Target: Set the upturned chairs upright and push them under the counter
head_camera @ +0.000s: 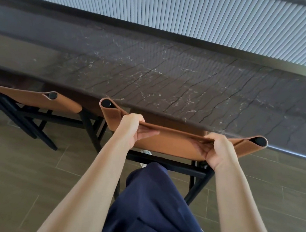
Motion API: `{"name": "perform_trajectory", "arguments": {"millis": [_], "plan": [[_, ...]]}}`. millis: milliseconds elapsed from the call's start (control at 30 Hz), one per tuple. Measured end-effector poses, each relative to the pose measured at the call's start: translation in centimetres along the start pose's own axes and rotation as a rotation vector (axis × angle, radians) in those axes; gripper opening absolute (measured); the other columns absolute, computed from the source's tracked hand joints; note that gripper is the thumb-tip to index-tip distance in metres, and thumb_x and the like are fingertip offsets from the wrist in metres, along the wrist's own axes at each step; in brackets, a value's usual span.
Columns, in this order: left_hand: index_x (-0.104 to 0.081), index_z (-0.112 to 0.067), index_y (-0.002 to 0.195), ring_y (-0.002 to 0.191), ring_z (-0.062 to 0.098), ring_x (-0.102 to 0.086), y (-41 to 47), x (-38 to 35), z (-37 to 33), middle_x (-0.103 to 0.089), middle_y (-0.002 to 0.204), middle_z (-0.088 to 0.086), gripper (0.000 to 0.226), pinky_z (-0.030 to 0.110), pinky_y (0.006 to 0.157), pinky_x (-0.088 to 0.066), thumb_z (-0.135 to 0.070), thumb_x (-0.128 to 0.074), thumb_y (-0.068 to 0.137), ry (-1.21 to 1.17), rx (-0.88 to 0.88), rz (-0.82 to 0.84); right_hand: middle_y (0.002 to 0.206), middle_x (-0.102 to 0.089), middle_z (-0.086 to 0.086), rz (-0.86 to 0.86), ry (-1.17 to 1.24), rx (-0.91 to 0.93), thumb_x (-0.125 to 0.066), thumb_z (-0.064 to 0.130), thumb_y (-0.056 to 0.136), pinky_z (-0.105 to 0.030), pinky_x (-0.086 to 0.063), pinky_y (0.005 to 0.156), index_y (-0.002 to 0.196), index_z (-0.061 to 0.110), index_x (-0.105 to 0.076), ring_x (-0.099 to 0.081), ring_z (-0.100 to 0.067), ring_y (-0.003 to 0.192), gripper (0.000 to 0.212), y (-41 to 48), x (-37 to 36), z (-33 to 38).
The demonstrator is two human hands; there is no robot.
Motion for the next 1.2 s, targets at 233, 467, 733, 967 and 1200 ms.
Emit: {"name": "perform_trajectory", "arguments": {"millis": [233,467,733,967,1200], "plan": [[-0.047,0.001,0.092,0.067,0.044,-0.068,1.3,-0.5,0.3,-0.061,0.091,0.034,0.011,0.039,0.051,-0.059,0.008,-0.039,0.091,0.015,-0.037,0.069,0.086,-0.065,-0.029,-0.015,0.034,-0.039,-0.036,-0.004,0.092,-0.03,-0.056,0.043,0.089,-0.006,-0.05,-0.07,-0.029,0.051,0.015,1.3,0.5,0.1],[-0.046,0.008,0.112,0.08,0.047,-0.066,5.8,-0.4,0.3,-0.061,0.104,0.036,0.018,0.041,0.058,-0.059,0.005,-0.039,0.096,-0.004,0.021,0.058,0.091,-0.067,-0.03,-0.042,0.049,-0.039,-0.039,-0.01,0.089,-0.034,-0.057,0.045,0.116,-0.003,-0.047,-0.071,-0.036,0.062,0.029,5.7,-1.0,-0.8],[-0.051,0.005,0.108,0.078,0.044,-0.071,8.5,-0.3,-0.6,-0.066,0.099,0.035,0.016,0.039,0.059,-0.061,0.002,-0.041,0.096,-0.075,0.082,0.065,0.091,-0.066,-0.03,-0.033,0.086,-0.13,-0.042,-0.008,0.09,-0.033,-0.056,0.045,0.108,-0.002,-0.048,-0.072,-0.037,0.063,0.02,8.7,-1.8,0.0],[-0.052,0.005,0.104,0.08,0.044,-0.07,8.9,-0.6,-0.9,-0.067,0.092,0.033,0.014,0.035,0.056,-0.061,0.004,-0.042,0.095,-0.094,0.098,0.045,0.072,-0.069,-0.026,-0.064,0.1,-0.155,-0.041,-0.007,0.089,-0.032,-0.055,0.043,0.107,-0.001,-0.048,-0.071,-0.035,0.058,0.021,9.5,-2.2,0.2],[-0.047,0.007,0.11,0.079,0.046,-0.067,8.6,-1.1,-1.4,-0.063,0.094,0.033,0.019,0.035,0.05,-0.059,0.007,-0.037,0.093,-0.064,0.15,0.02,0.065,-0.069,-0.022,-0.072,0.09,-0.181,-0.041,-0.007,0.088,-0.029,-0.054,0.042,0.093,-0.001,-0.05,-0.071,-0.032,0.056,0.012,8.7,-2.4,0.2]]}}
Point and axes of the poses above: each hand's wrist, its own y-axis towards the middle knuckle, its own x-axis out of the back of the hand, z = x × y, the point moved 2 cm from there along y, towards the middle knuckle
